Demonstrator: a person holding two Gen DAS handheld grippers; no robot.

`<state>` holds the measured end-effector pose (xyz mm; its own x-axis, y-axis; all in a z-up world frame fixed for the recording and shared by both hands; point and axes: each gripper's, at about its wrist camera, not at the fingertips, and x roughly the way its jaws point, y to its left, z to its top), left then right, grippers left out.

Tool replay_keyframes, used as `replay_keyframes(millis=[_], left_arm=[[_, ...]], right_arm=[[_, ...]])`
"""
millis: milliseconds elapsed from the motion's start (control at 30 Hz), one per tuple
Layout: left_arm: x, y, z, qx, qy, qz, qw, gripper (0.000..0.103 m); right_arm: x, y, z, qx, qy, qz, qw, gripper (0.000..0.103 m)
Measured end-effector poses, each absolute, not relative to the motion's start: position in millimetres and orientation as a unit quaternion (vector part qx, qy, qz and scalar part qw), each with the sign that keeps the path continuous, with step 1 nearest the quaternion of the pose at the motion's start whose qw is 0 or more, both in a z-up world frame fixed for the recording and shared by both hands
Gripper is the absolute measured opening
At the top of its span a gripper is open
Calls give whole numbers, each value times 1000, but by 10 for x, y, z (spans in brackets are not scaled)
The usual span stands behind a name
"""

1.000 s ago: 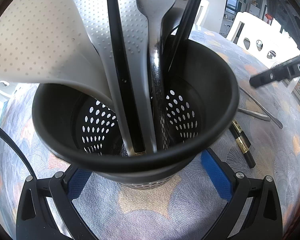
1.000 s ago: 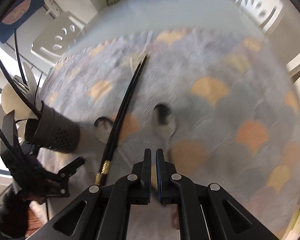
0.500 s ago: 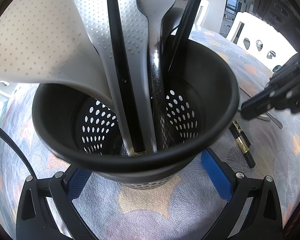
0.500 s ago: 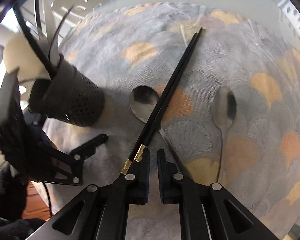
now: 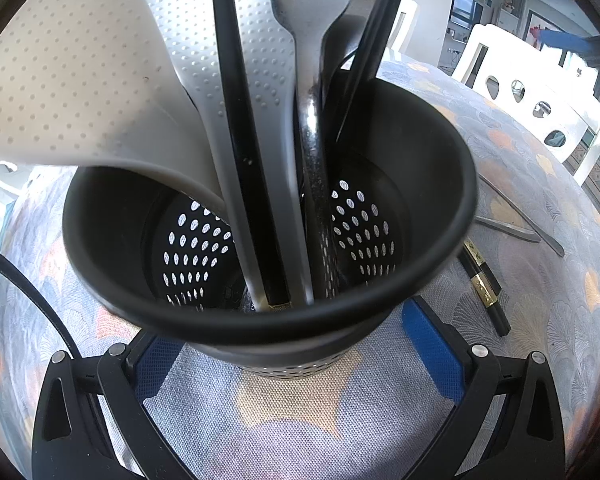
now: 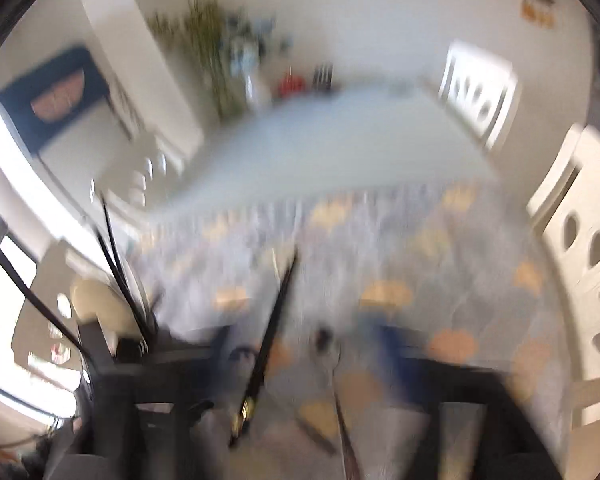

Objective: Organize utensils

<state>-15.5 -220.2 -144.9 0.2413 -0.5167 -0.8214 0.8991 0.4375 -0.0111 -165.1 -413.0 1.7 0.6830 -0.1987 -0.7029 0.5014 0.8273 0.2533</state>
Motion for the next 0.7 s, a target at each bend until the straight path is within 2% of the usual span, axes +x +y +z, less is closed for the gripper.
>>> replay_keyframes(millis=[33, 67, 233, 267, 300, 333, 367, 400, 533, 567, 633, 700], left_arm=[[-172, -2198, -1443, 242, 396, -472, 750, 103], [-178, -2201, -1443, 242, 396, -472, 750, 103], [-189, -2203, -1442, 242, 395, -472, 750, 103], [-201, -2207, -1442, 242, 395, -472, 750, 103], [-190, -2203, -1442, 242, 395, -472, 750, 103], [-201, -2207, -1442, 242, 396, -472, 750, 103], [-204, -2208, -1442, 242, 395, -472, 750, 103], [-189, -2203, -1442, 242, 396, -472, 750, 103], [-198, -2206, -1443, 242, 396, -472, 750, 103], [-203, -2208, -1442, 242, 396, -472, 750, 103], [-190, -2209, -1435, 242, 396, -472, 750, 103], [-191, -2209, -1435, 242, 396, -472, 750, 103]], right_arm=[[-1697, -4106, 61, 202, 318, -217, 900, 103], [-1660, -4106, 57, 192, 323, -221, 900, 103], [-1265, -4103, -516, 155, 481, -218, 835, 102], [-1279, -4105, -622, 150, 505, -214, 823, 94], [-1235, -4097, -776, 144, 536, -209, 805, 78], [-1227, -4093, -889, 143, 557, -201, 793, 70], [-1212, -4084, -1034, 143, 582, -192, 777, 53], [-1206, -4079, -1164, 145, 601, -188, 763, 45], [-1098, -3994, -1307, 125, 608, -183, 763, 44], [-1048, -3973, -1311, 113, 608, -185, 764, 41], [-975, -3970, -1302, 112, 603, -181, 768, 29], [-905, -3948, -1279, 104, 599, -174, 775, 9]])
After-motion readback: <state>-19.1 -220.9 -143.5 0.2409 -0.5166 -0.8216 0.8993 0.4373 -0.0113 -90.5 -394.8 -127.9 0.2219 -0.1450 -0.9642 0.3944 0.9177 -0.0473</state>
